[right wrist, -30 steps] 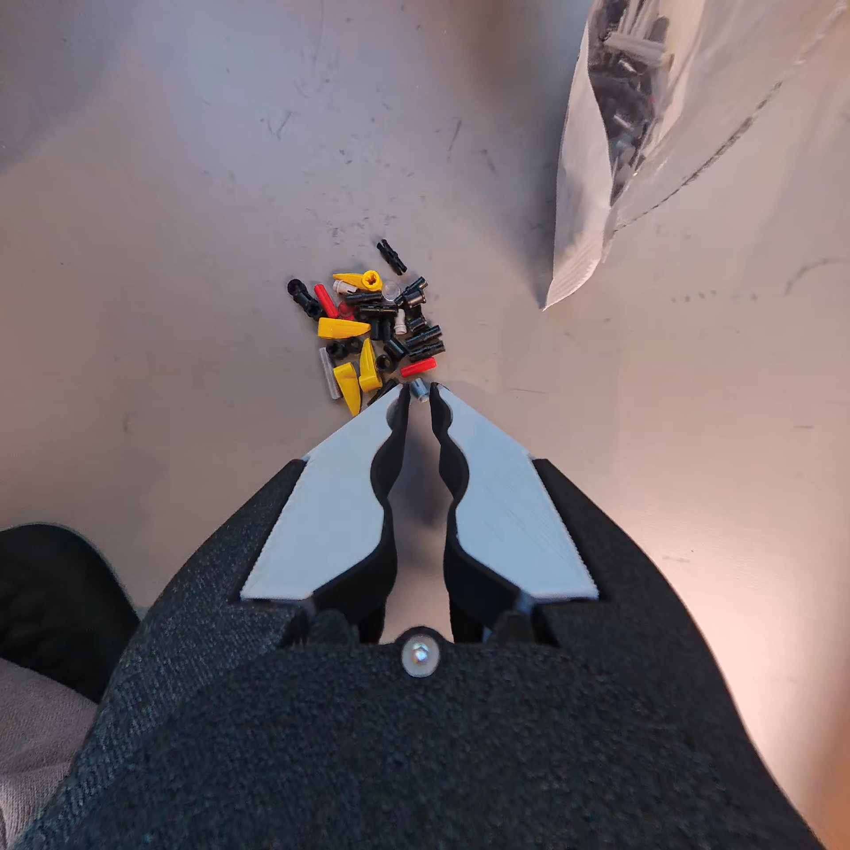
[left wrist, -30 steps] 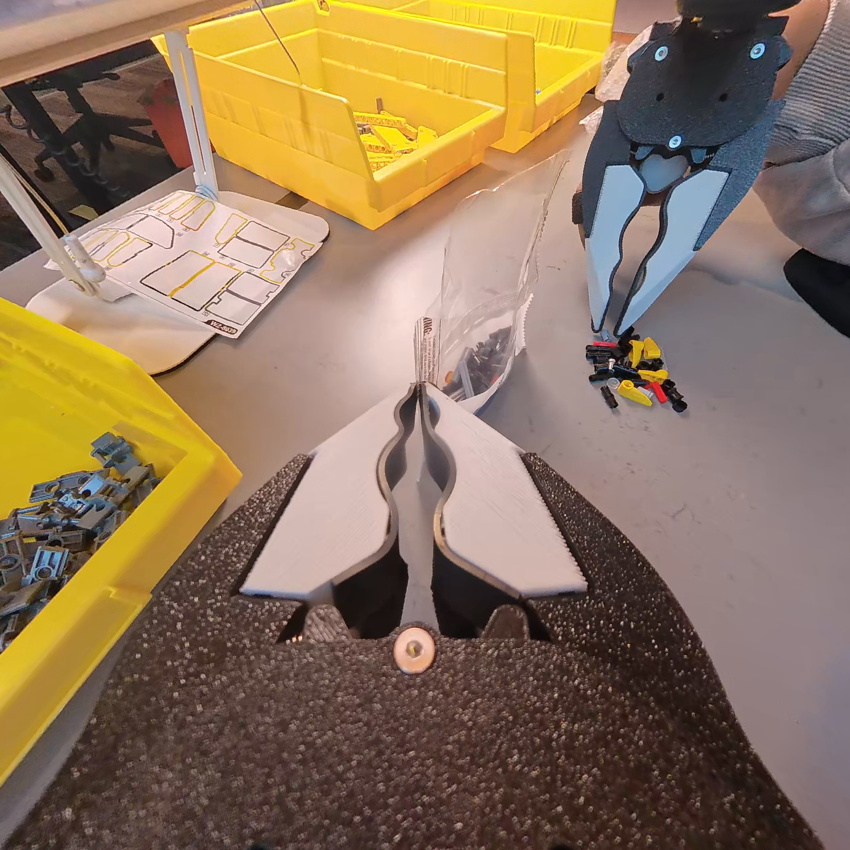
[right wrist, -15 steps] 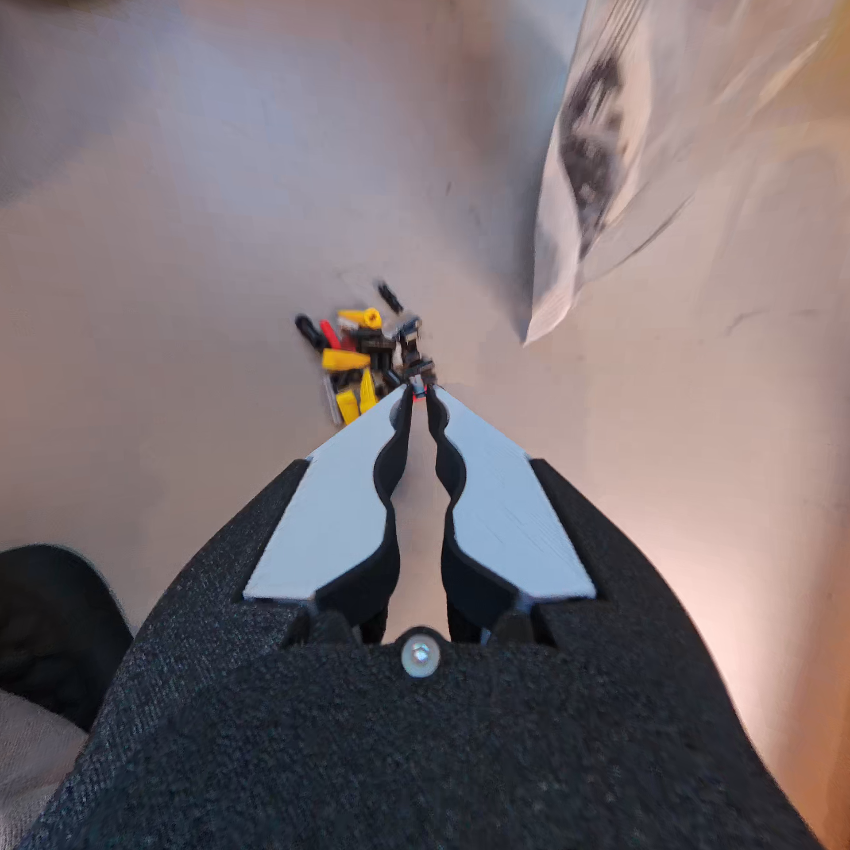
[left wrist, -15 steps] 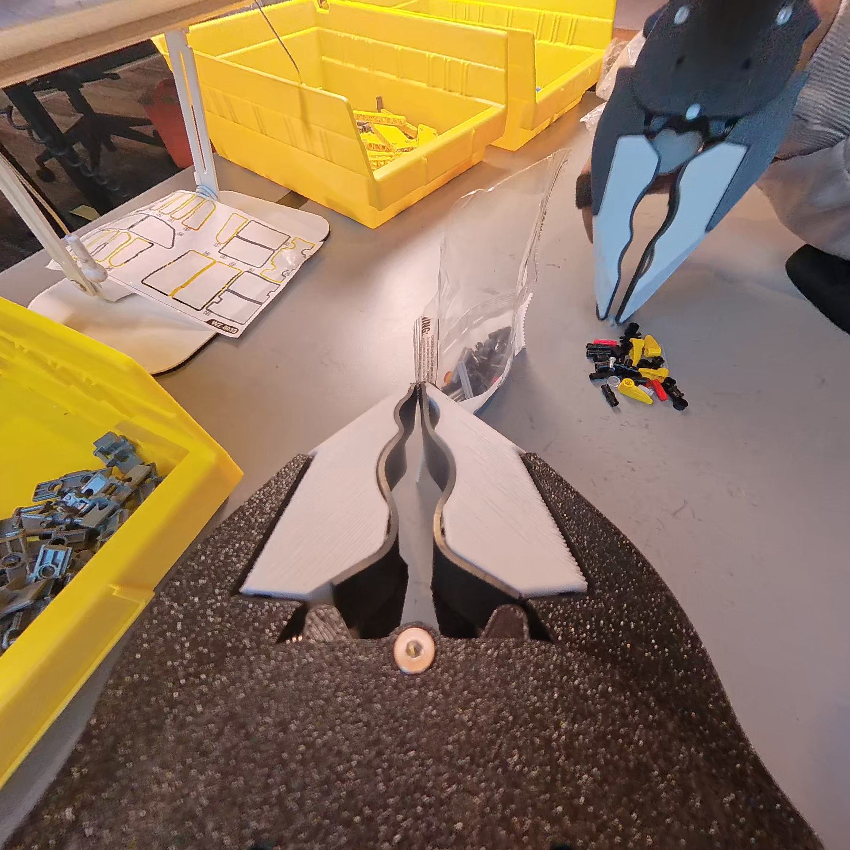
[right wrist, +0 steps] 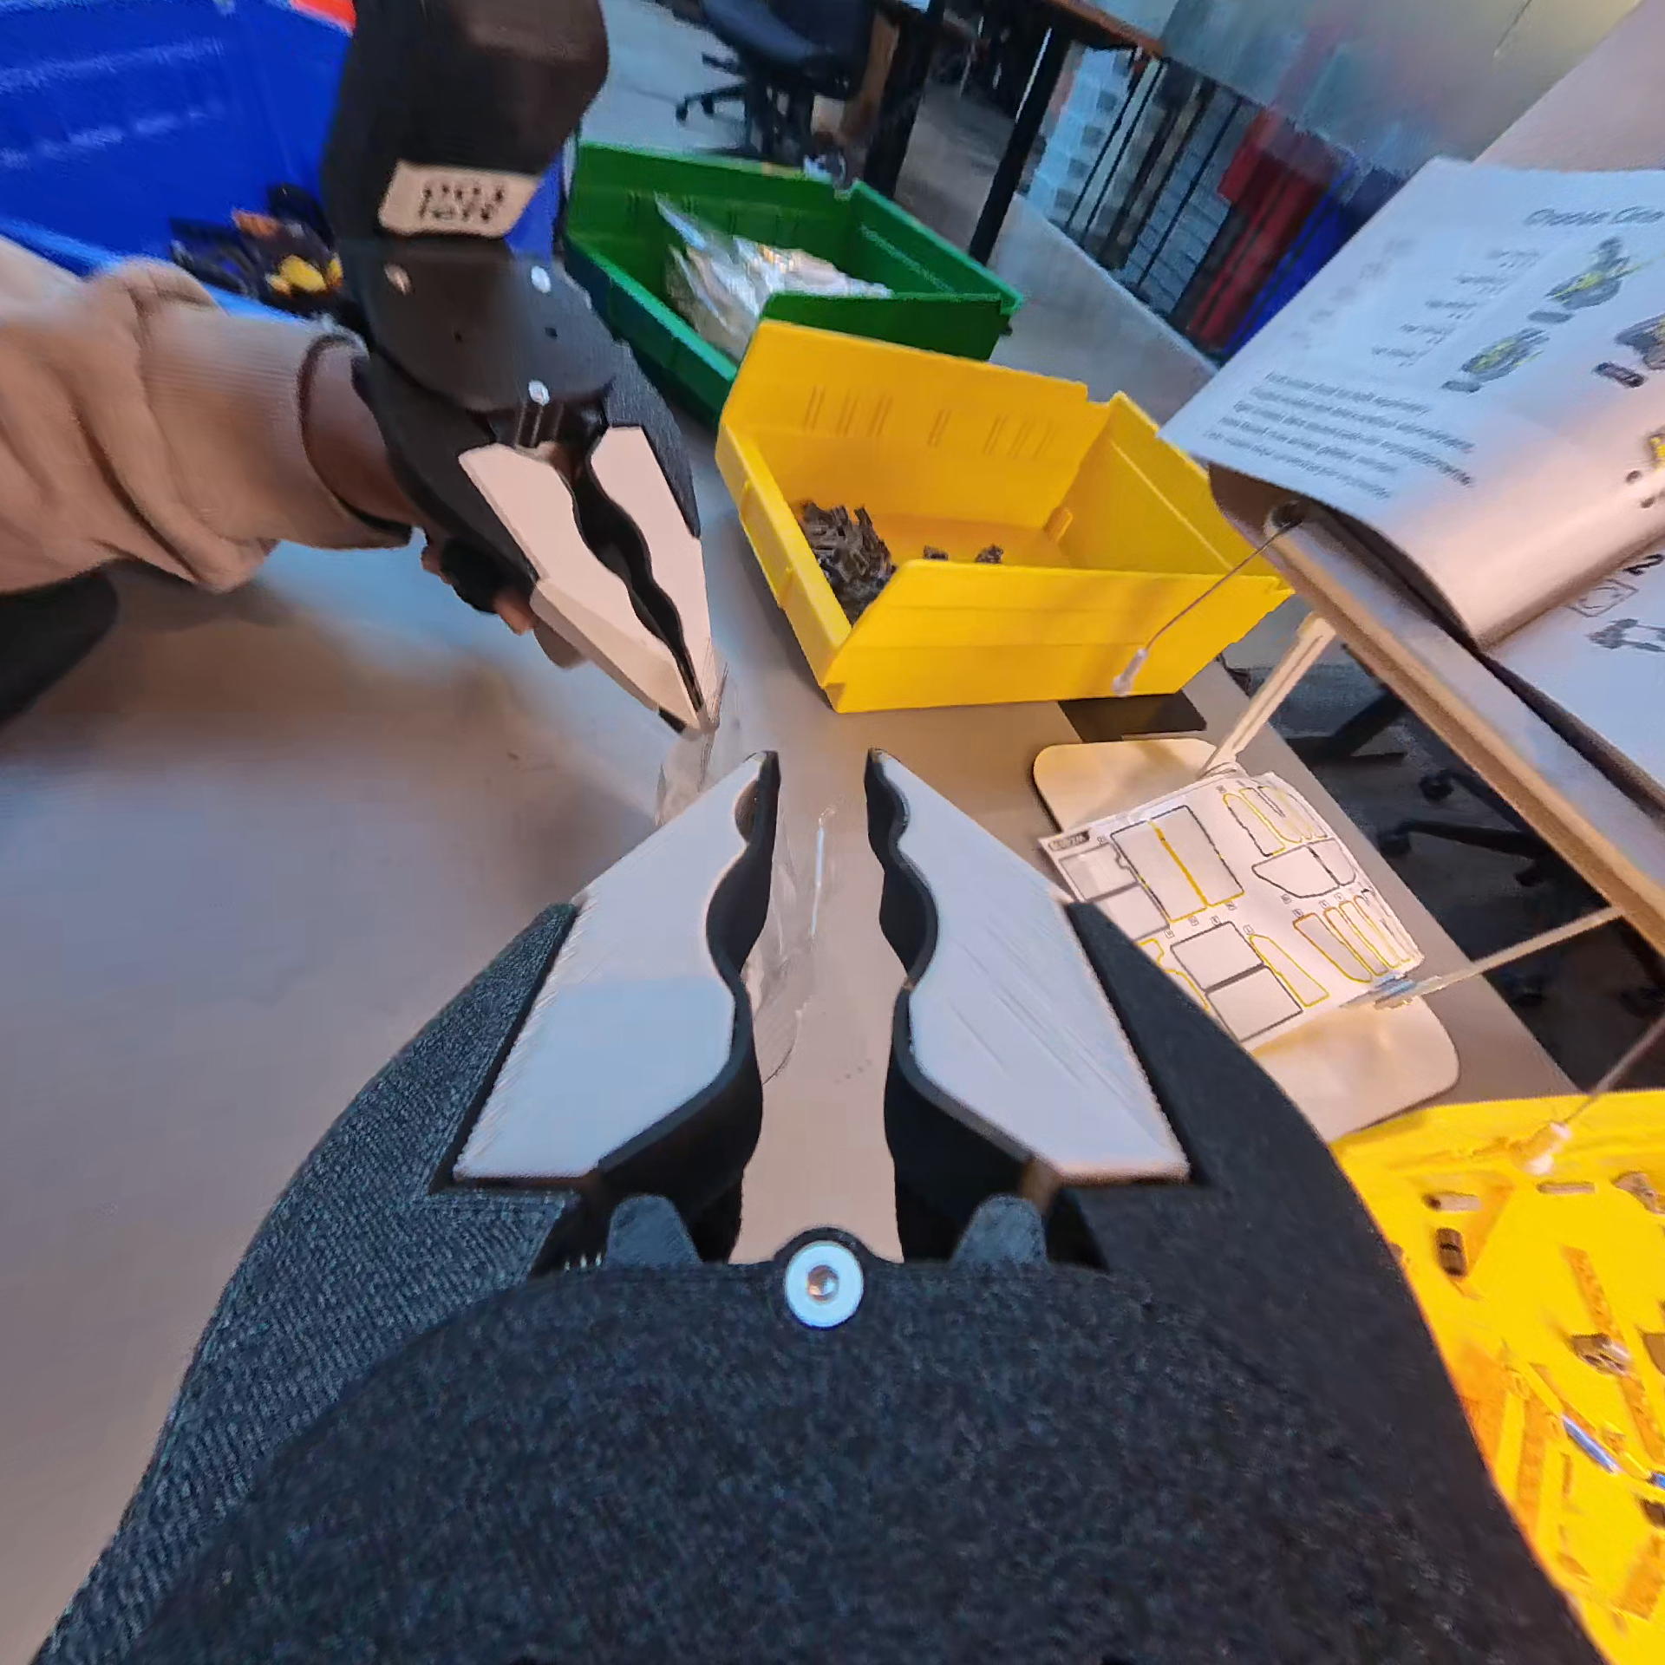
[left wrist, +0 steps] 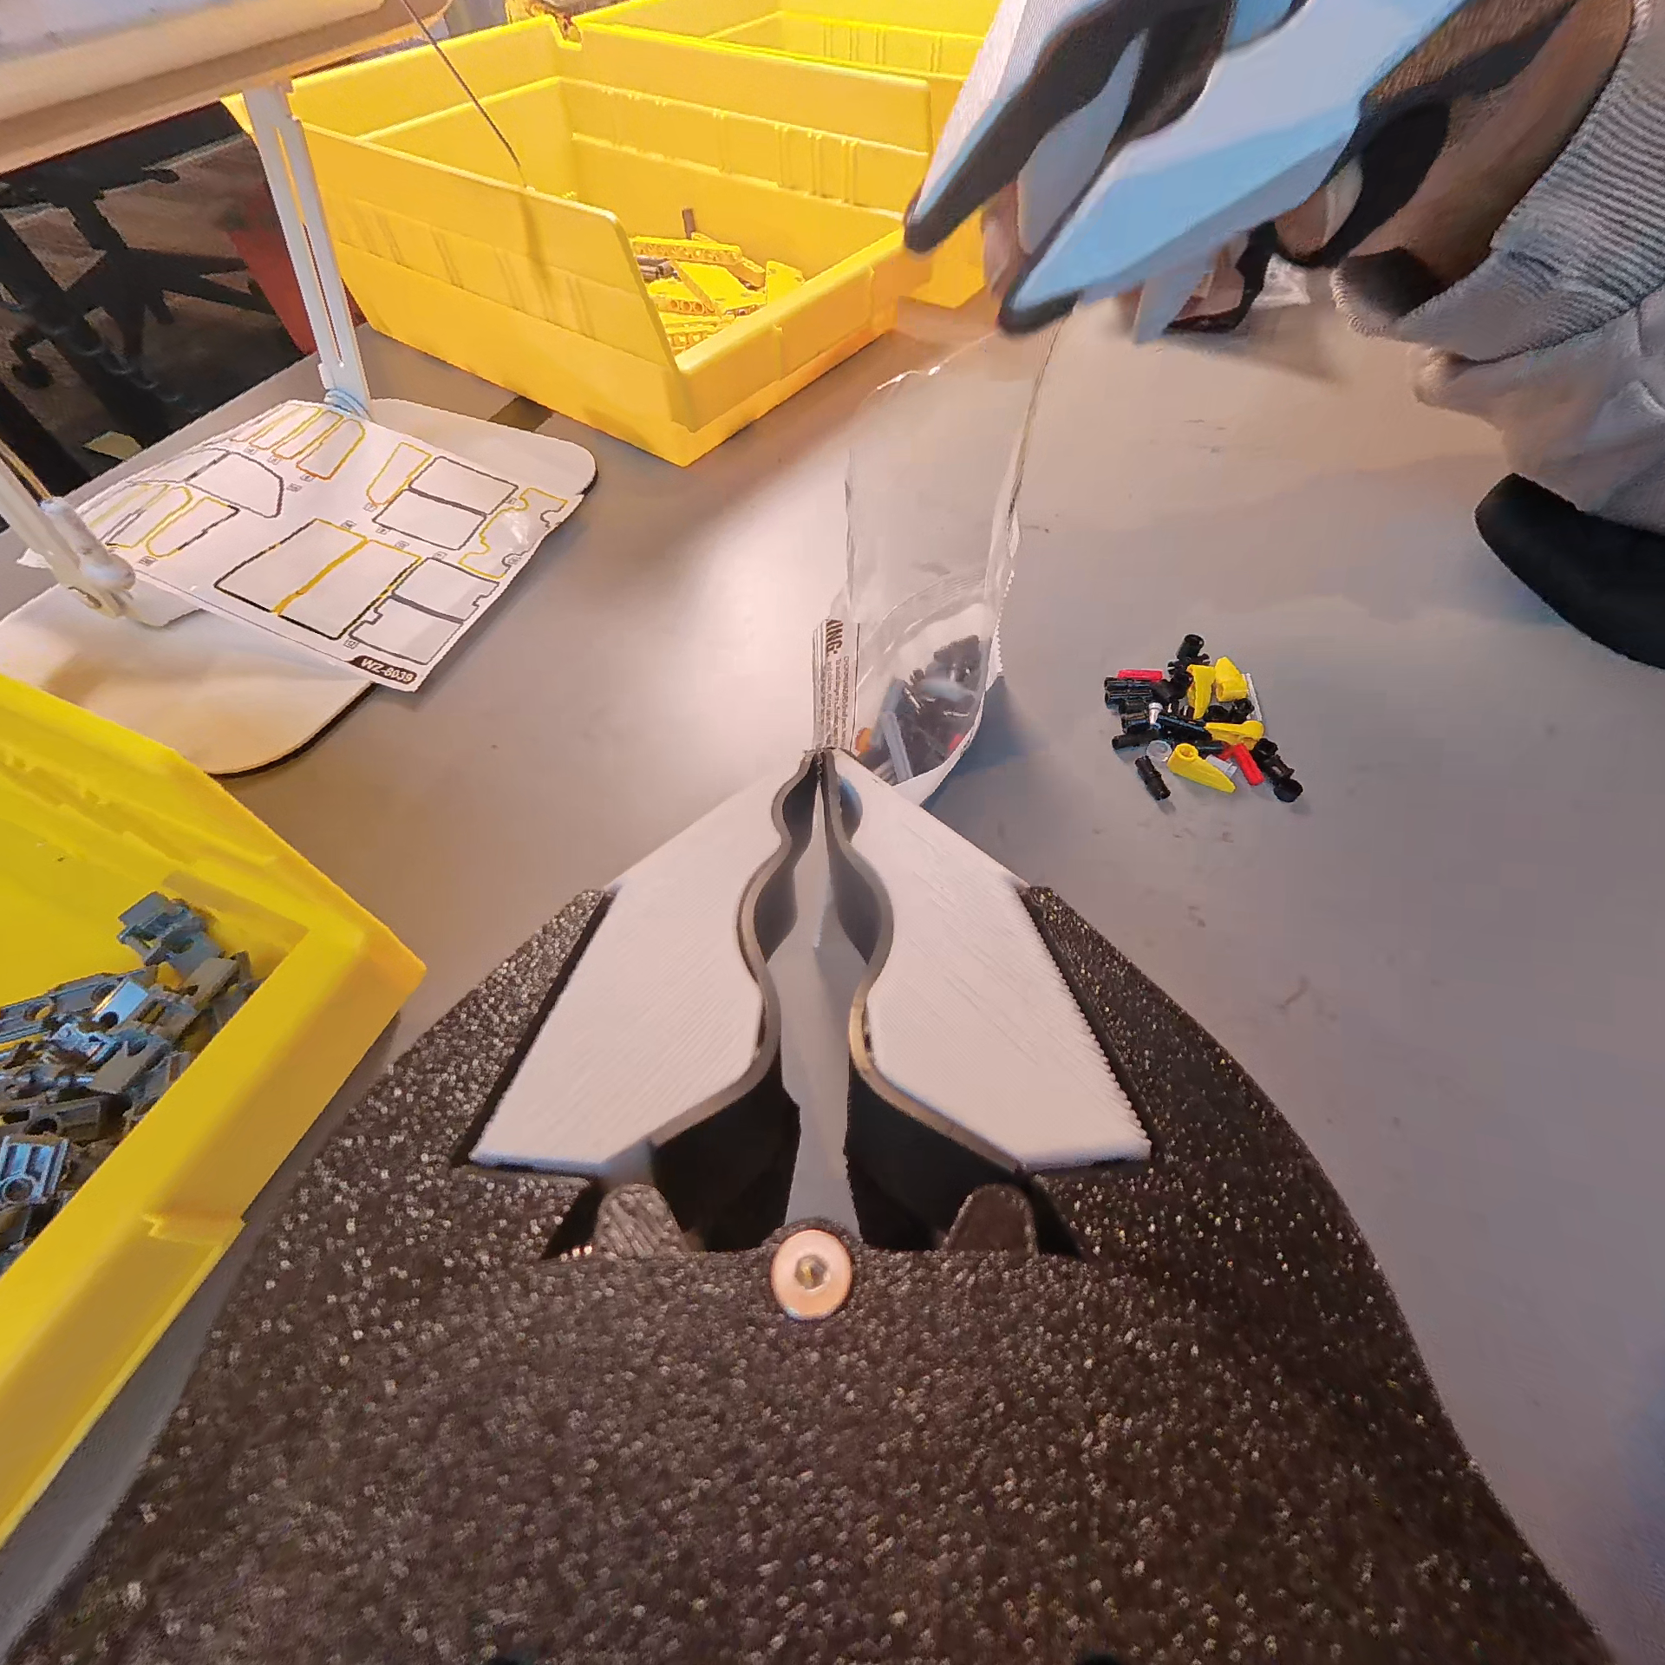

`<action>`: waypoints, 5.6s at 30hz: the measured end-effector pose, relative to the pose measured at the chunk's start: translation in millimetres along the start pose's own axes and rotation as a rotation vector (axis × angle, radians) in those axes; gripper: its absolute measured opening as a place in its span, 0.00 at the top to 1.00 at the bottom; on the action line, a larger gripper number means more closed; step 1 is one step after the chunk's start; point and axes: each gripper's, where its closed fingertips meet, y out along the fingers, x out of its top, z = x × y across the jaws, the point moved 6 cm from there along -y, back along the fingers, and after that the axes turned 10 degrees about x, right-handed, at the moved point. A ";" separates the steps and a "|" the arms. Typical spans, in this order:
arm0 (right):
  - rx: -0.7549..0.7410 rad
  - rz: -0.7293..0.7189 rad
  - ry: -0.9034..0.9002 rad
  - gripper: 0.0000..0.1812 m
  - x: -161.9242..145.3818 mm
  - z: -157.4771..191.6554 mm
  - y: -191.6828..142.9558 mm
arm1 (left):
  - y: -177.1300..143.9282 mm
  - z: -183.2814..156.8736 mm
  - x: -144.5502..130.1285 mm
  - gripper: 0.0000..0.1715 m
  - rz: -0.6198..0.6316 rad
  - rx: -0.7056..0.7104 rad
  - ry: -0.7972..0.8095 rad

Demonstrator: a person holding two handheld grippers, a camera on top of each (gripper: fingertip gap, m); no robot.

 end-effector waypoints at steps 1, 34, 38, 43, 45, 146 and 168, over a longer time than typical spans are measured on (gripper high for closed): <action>0.007 -0.040 0.023 0.90 4.1 -2.6 -8.6 | -0.2 0.5 -0.1 1.00 -0.001 0.002 -0.002; 0.152 -0.009 0.030 0.96 24.0 9.6 -15.6 | 1.6 -2.5 0.6 1.00 -0.002 -0.007 -0.001; 0.150 0.061 0.054 0.90 10.0 1.9 8.3 | 0.4 -3.0 1.5 1.00 -0.004 -0.006 0.007; 0.121 -0.018 0.123 0.88 -2.0 0.3 -30.2 | -0.4 0.2 0.3 1.00 0.001 0.006 0.003; 0.197 0.069 0.143 0.88 -23.8 13.6 -44.9 | -0.1 2.4 -0.6 1.00 0.003 0.017 -0.001; 0.050 -0.173 0.290 1.00 3.8 -23.6 -35.5 | -0.9 0.2 -2.2 1.00 -0.013 -0.010 0.015; 0.240 0.050 0.204 1.00 -65.1 20.3 -15.0 | -4.4 3.6 -4.4 1.00 -0.013 -0.019 -0.007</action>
